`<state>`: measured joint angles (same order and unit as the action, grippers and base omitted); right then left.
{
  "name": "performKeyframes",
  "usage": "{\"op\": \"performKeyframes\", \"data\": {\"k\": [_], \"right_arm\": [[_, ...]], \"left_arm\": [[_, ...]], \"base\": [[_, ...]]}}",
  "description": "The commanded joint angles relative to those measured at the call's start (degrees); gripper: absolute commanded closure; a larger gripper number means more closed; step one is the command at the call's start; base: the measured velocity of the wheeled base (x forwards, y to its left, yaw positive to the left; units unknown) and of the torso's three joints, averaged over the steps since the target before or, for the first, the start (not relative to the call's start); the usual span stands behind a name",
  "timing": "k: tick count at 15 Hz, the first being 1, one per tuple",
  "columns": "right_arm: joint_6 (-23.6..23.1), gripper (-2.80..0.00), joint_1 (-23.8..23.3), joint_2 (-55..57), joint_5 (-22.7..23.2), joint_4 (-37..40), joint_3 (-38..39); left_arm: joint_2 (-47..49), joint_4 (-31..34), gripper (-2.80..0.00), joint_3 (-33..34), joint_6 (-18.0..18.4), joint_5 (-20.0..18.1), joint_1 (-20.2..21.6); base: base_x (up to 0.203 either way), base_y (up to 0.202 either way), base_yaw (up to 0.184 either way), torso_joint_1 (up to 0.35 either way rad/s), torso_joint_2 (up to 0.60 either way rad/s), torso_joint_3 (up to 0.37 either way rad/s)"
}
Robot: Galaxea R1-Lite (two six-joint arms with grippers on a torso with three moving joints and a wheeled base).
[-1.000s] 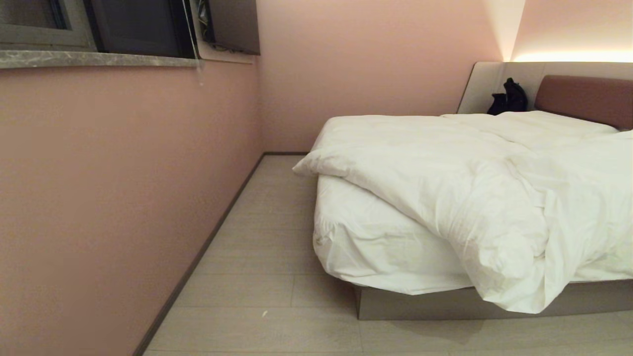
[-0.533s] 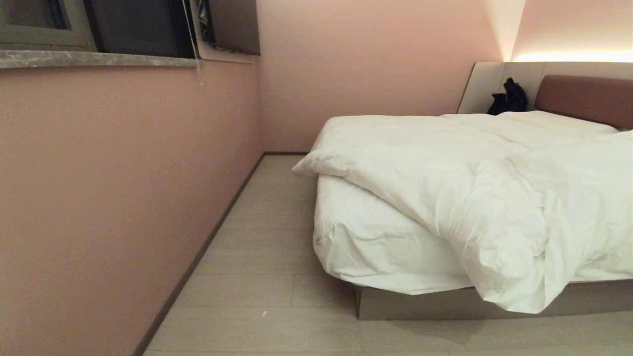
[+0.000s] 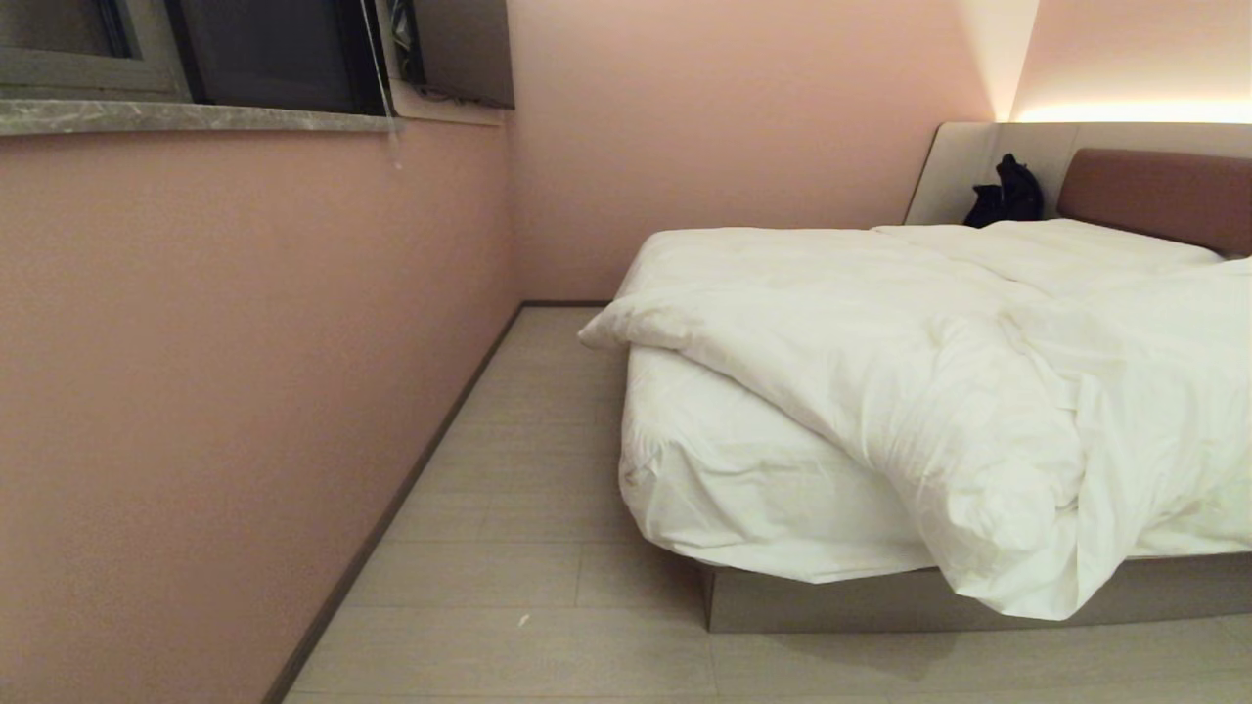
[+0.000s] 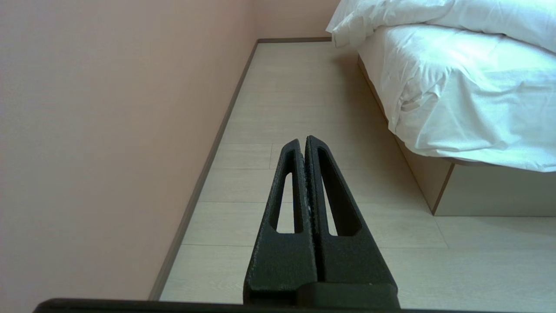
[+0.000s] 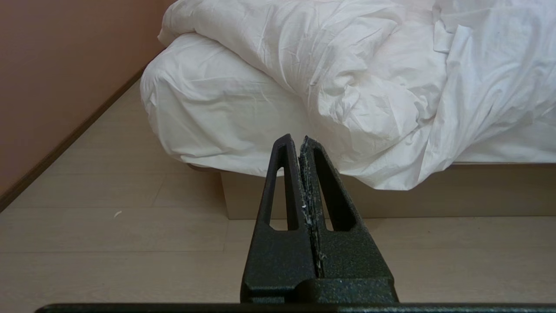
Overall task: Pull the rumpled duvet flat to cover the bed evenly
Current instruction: Hold the folded corner of the quilt
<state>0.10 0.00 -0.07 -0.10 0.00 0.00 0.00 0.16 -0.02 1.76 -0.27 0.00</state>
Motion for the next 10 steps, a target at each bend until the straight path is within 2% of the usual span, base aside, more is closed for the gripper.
{"op": "performKeyframes", "data": {"k": [1,10], "right_arm": [[0.0,0.00,0.0,0.1,0.0,0.0,0.0],[0.0,0.00,0.0,0.1,0.0,0.0,0.0]], "left_arm": [[0.0,0.0,0.00,-0.1,0.1,0.0,0.0],[0.0,0.0,0.00,-0.1,0.0,0.0,0.0]], "base": [[0.000,0.000,0.000,0.000,0.00,0.000],[0.000,0.000,0.000,0.000,0.00,0.000]]}}
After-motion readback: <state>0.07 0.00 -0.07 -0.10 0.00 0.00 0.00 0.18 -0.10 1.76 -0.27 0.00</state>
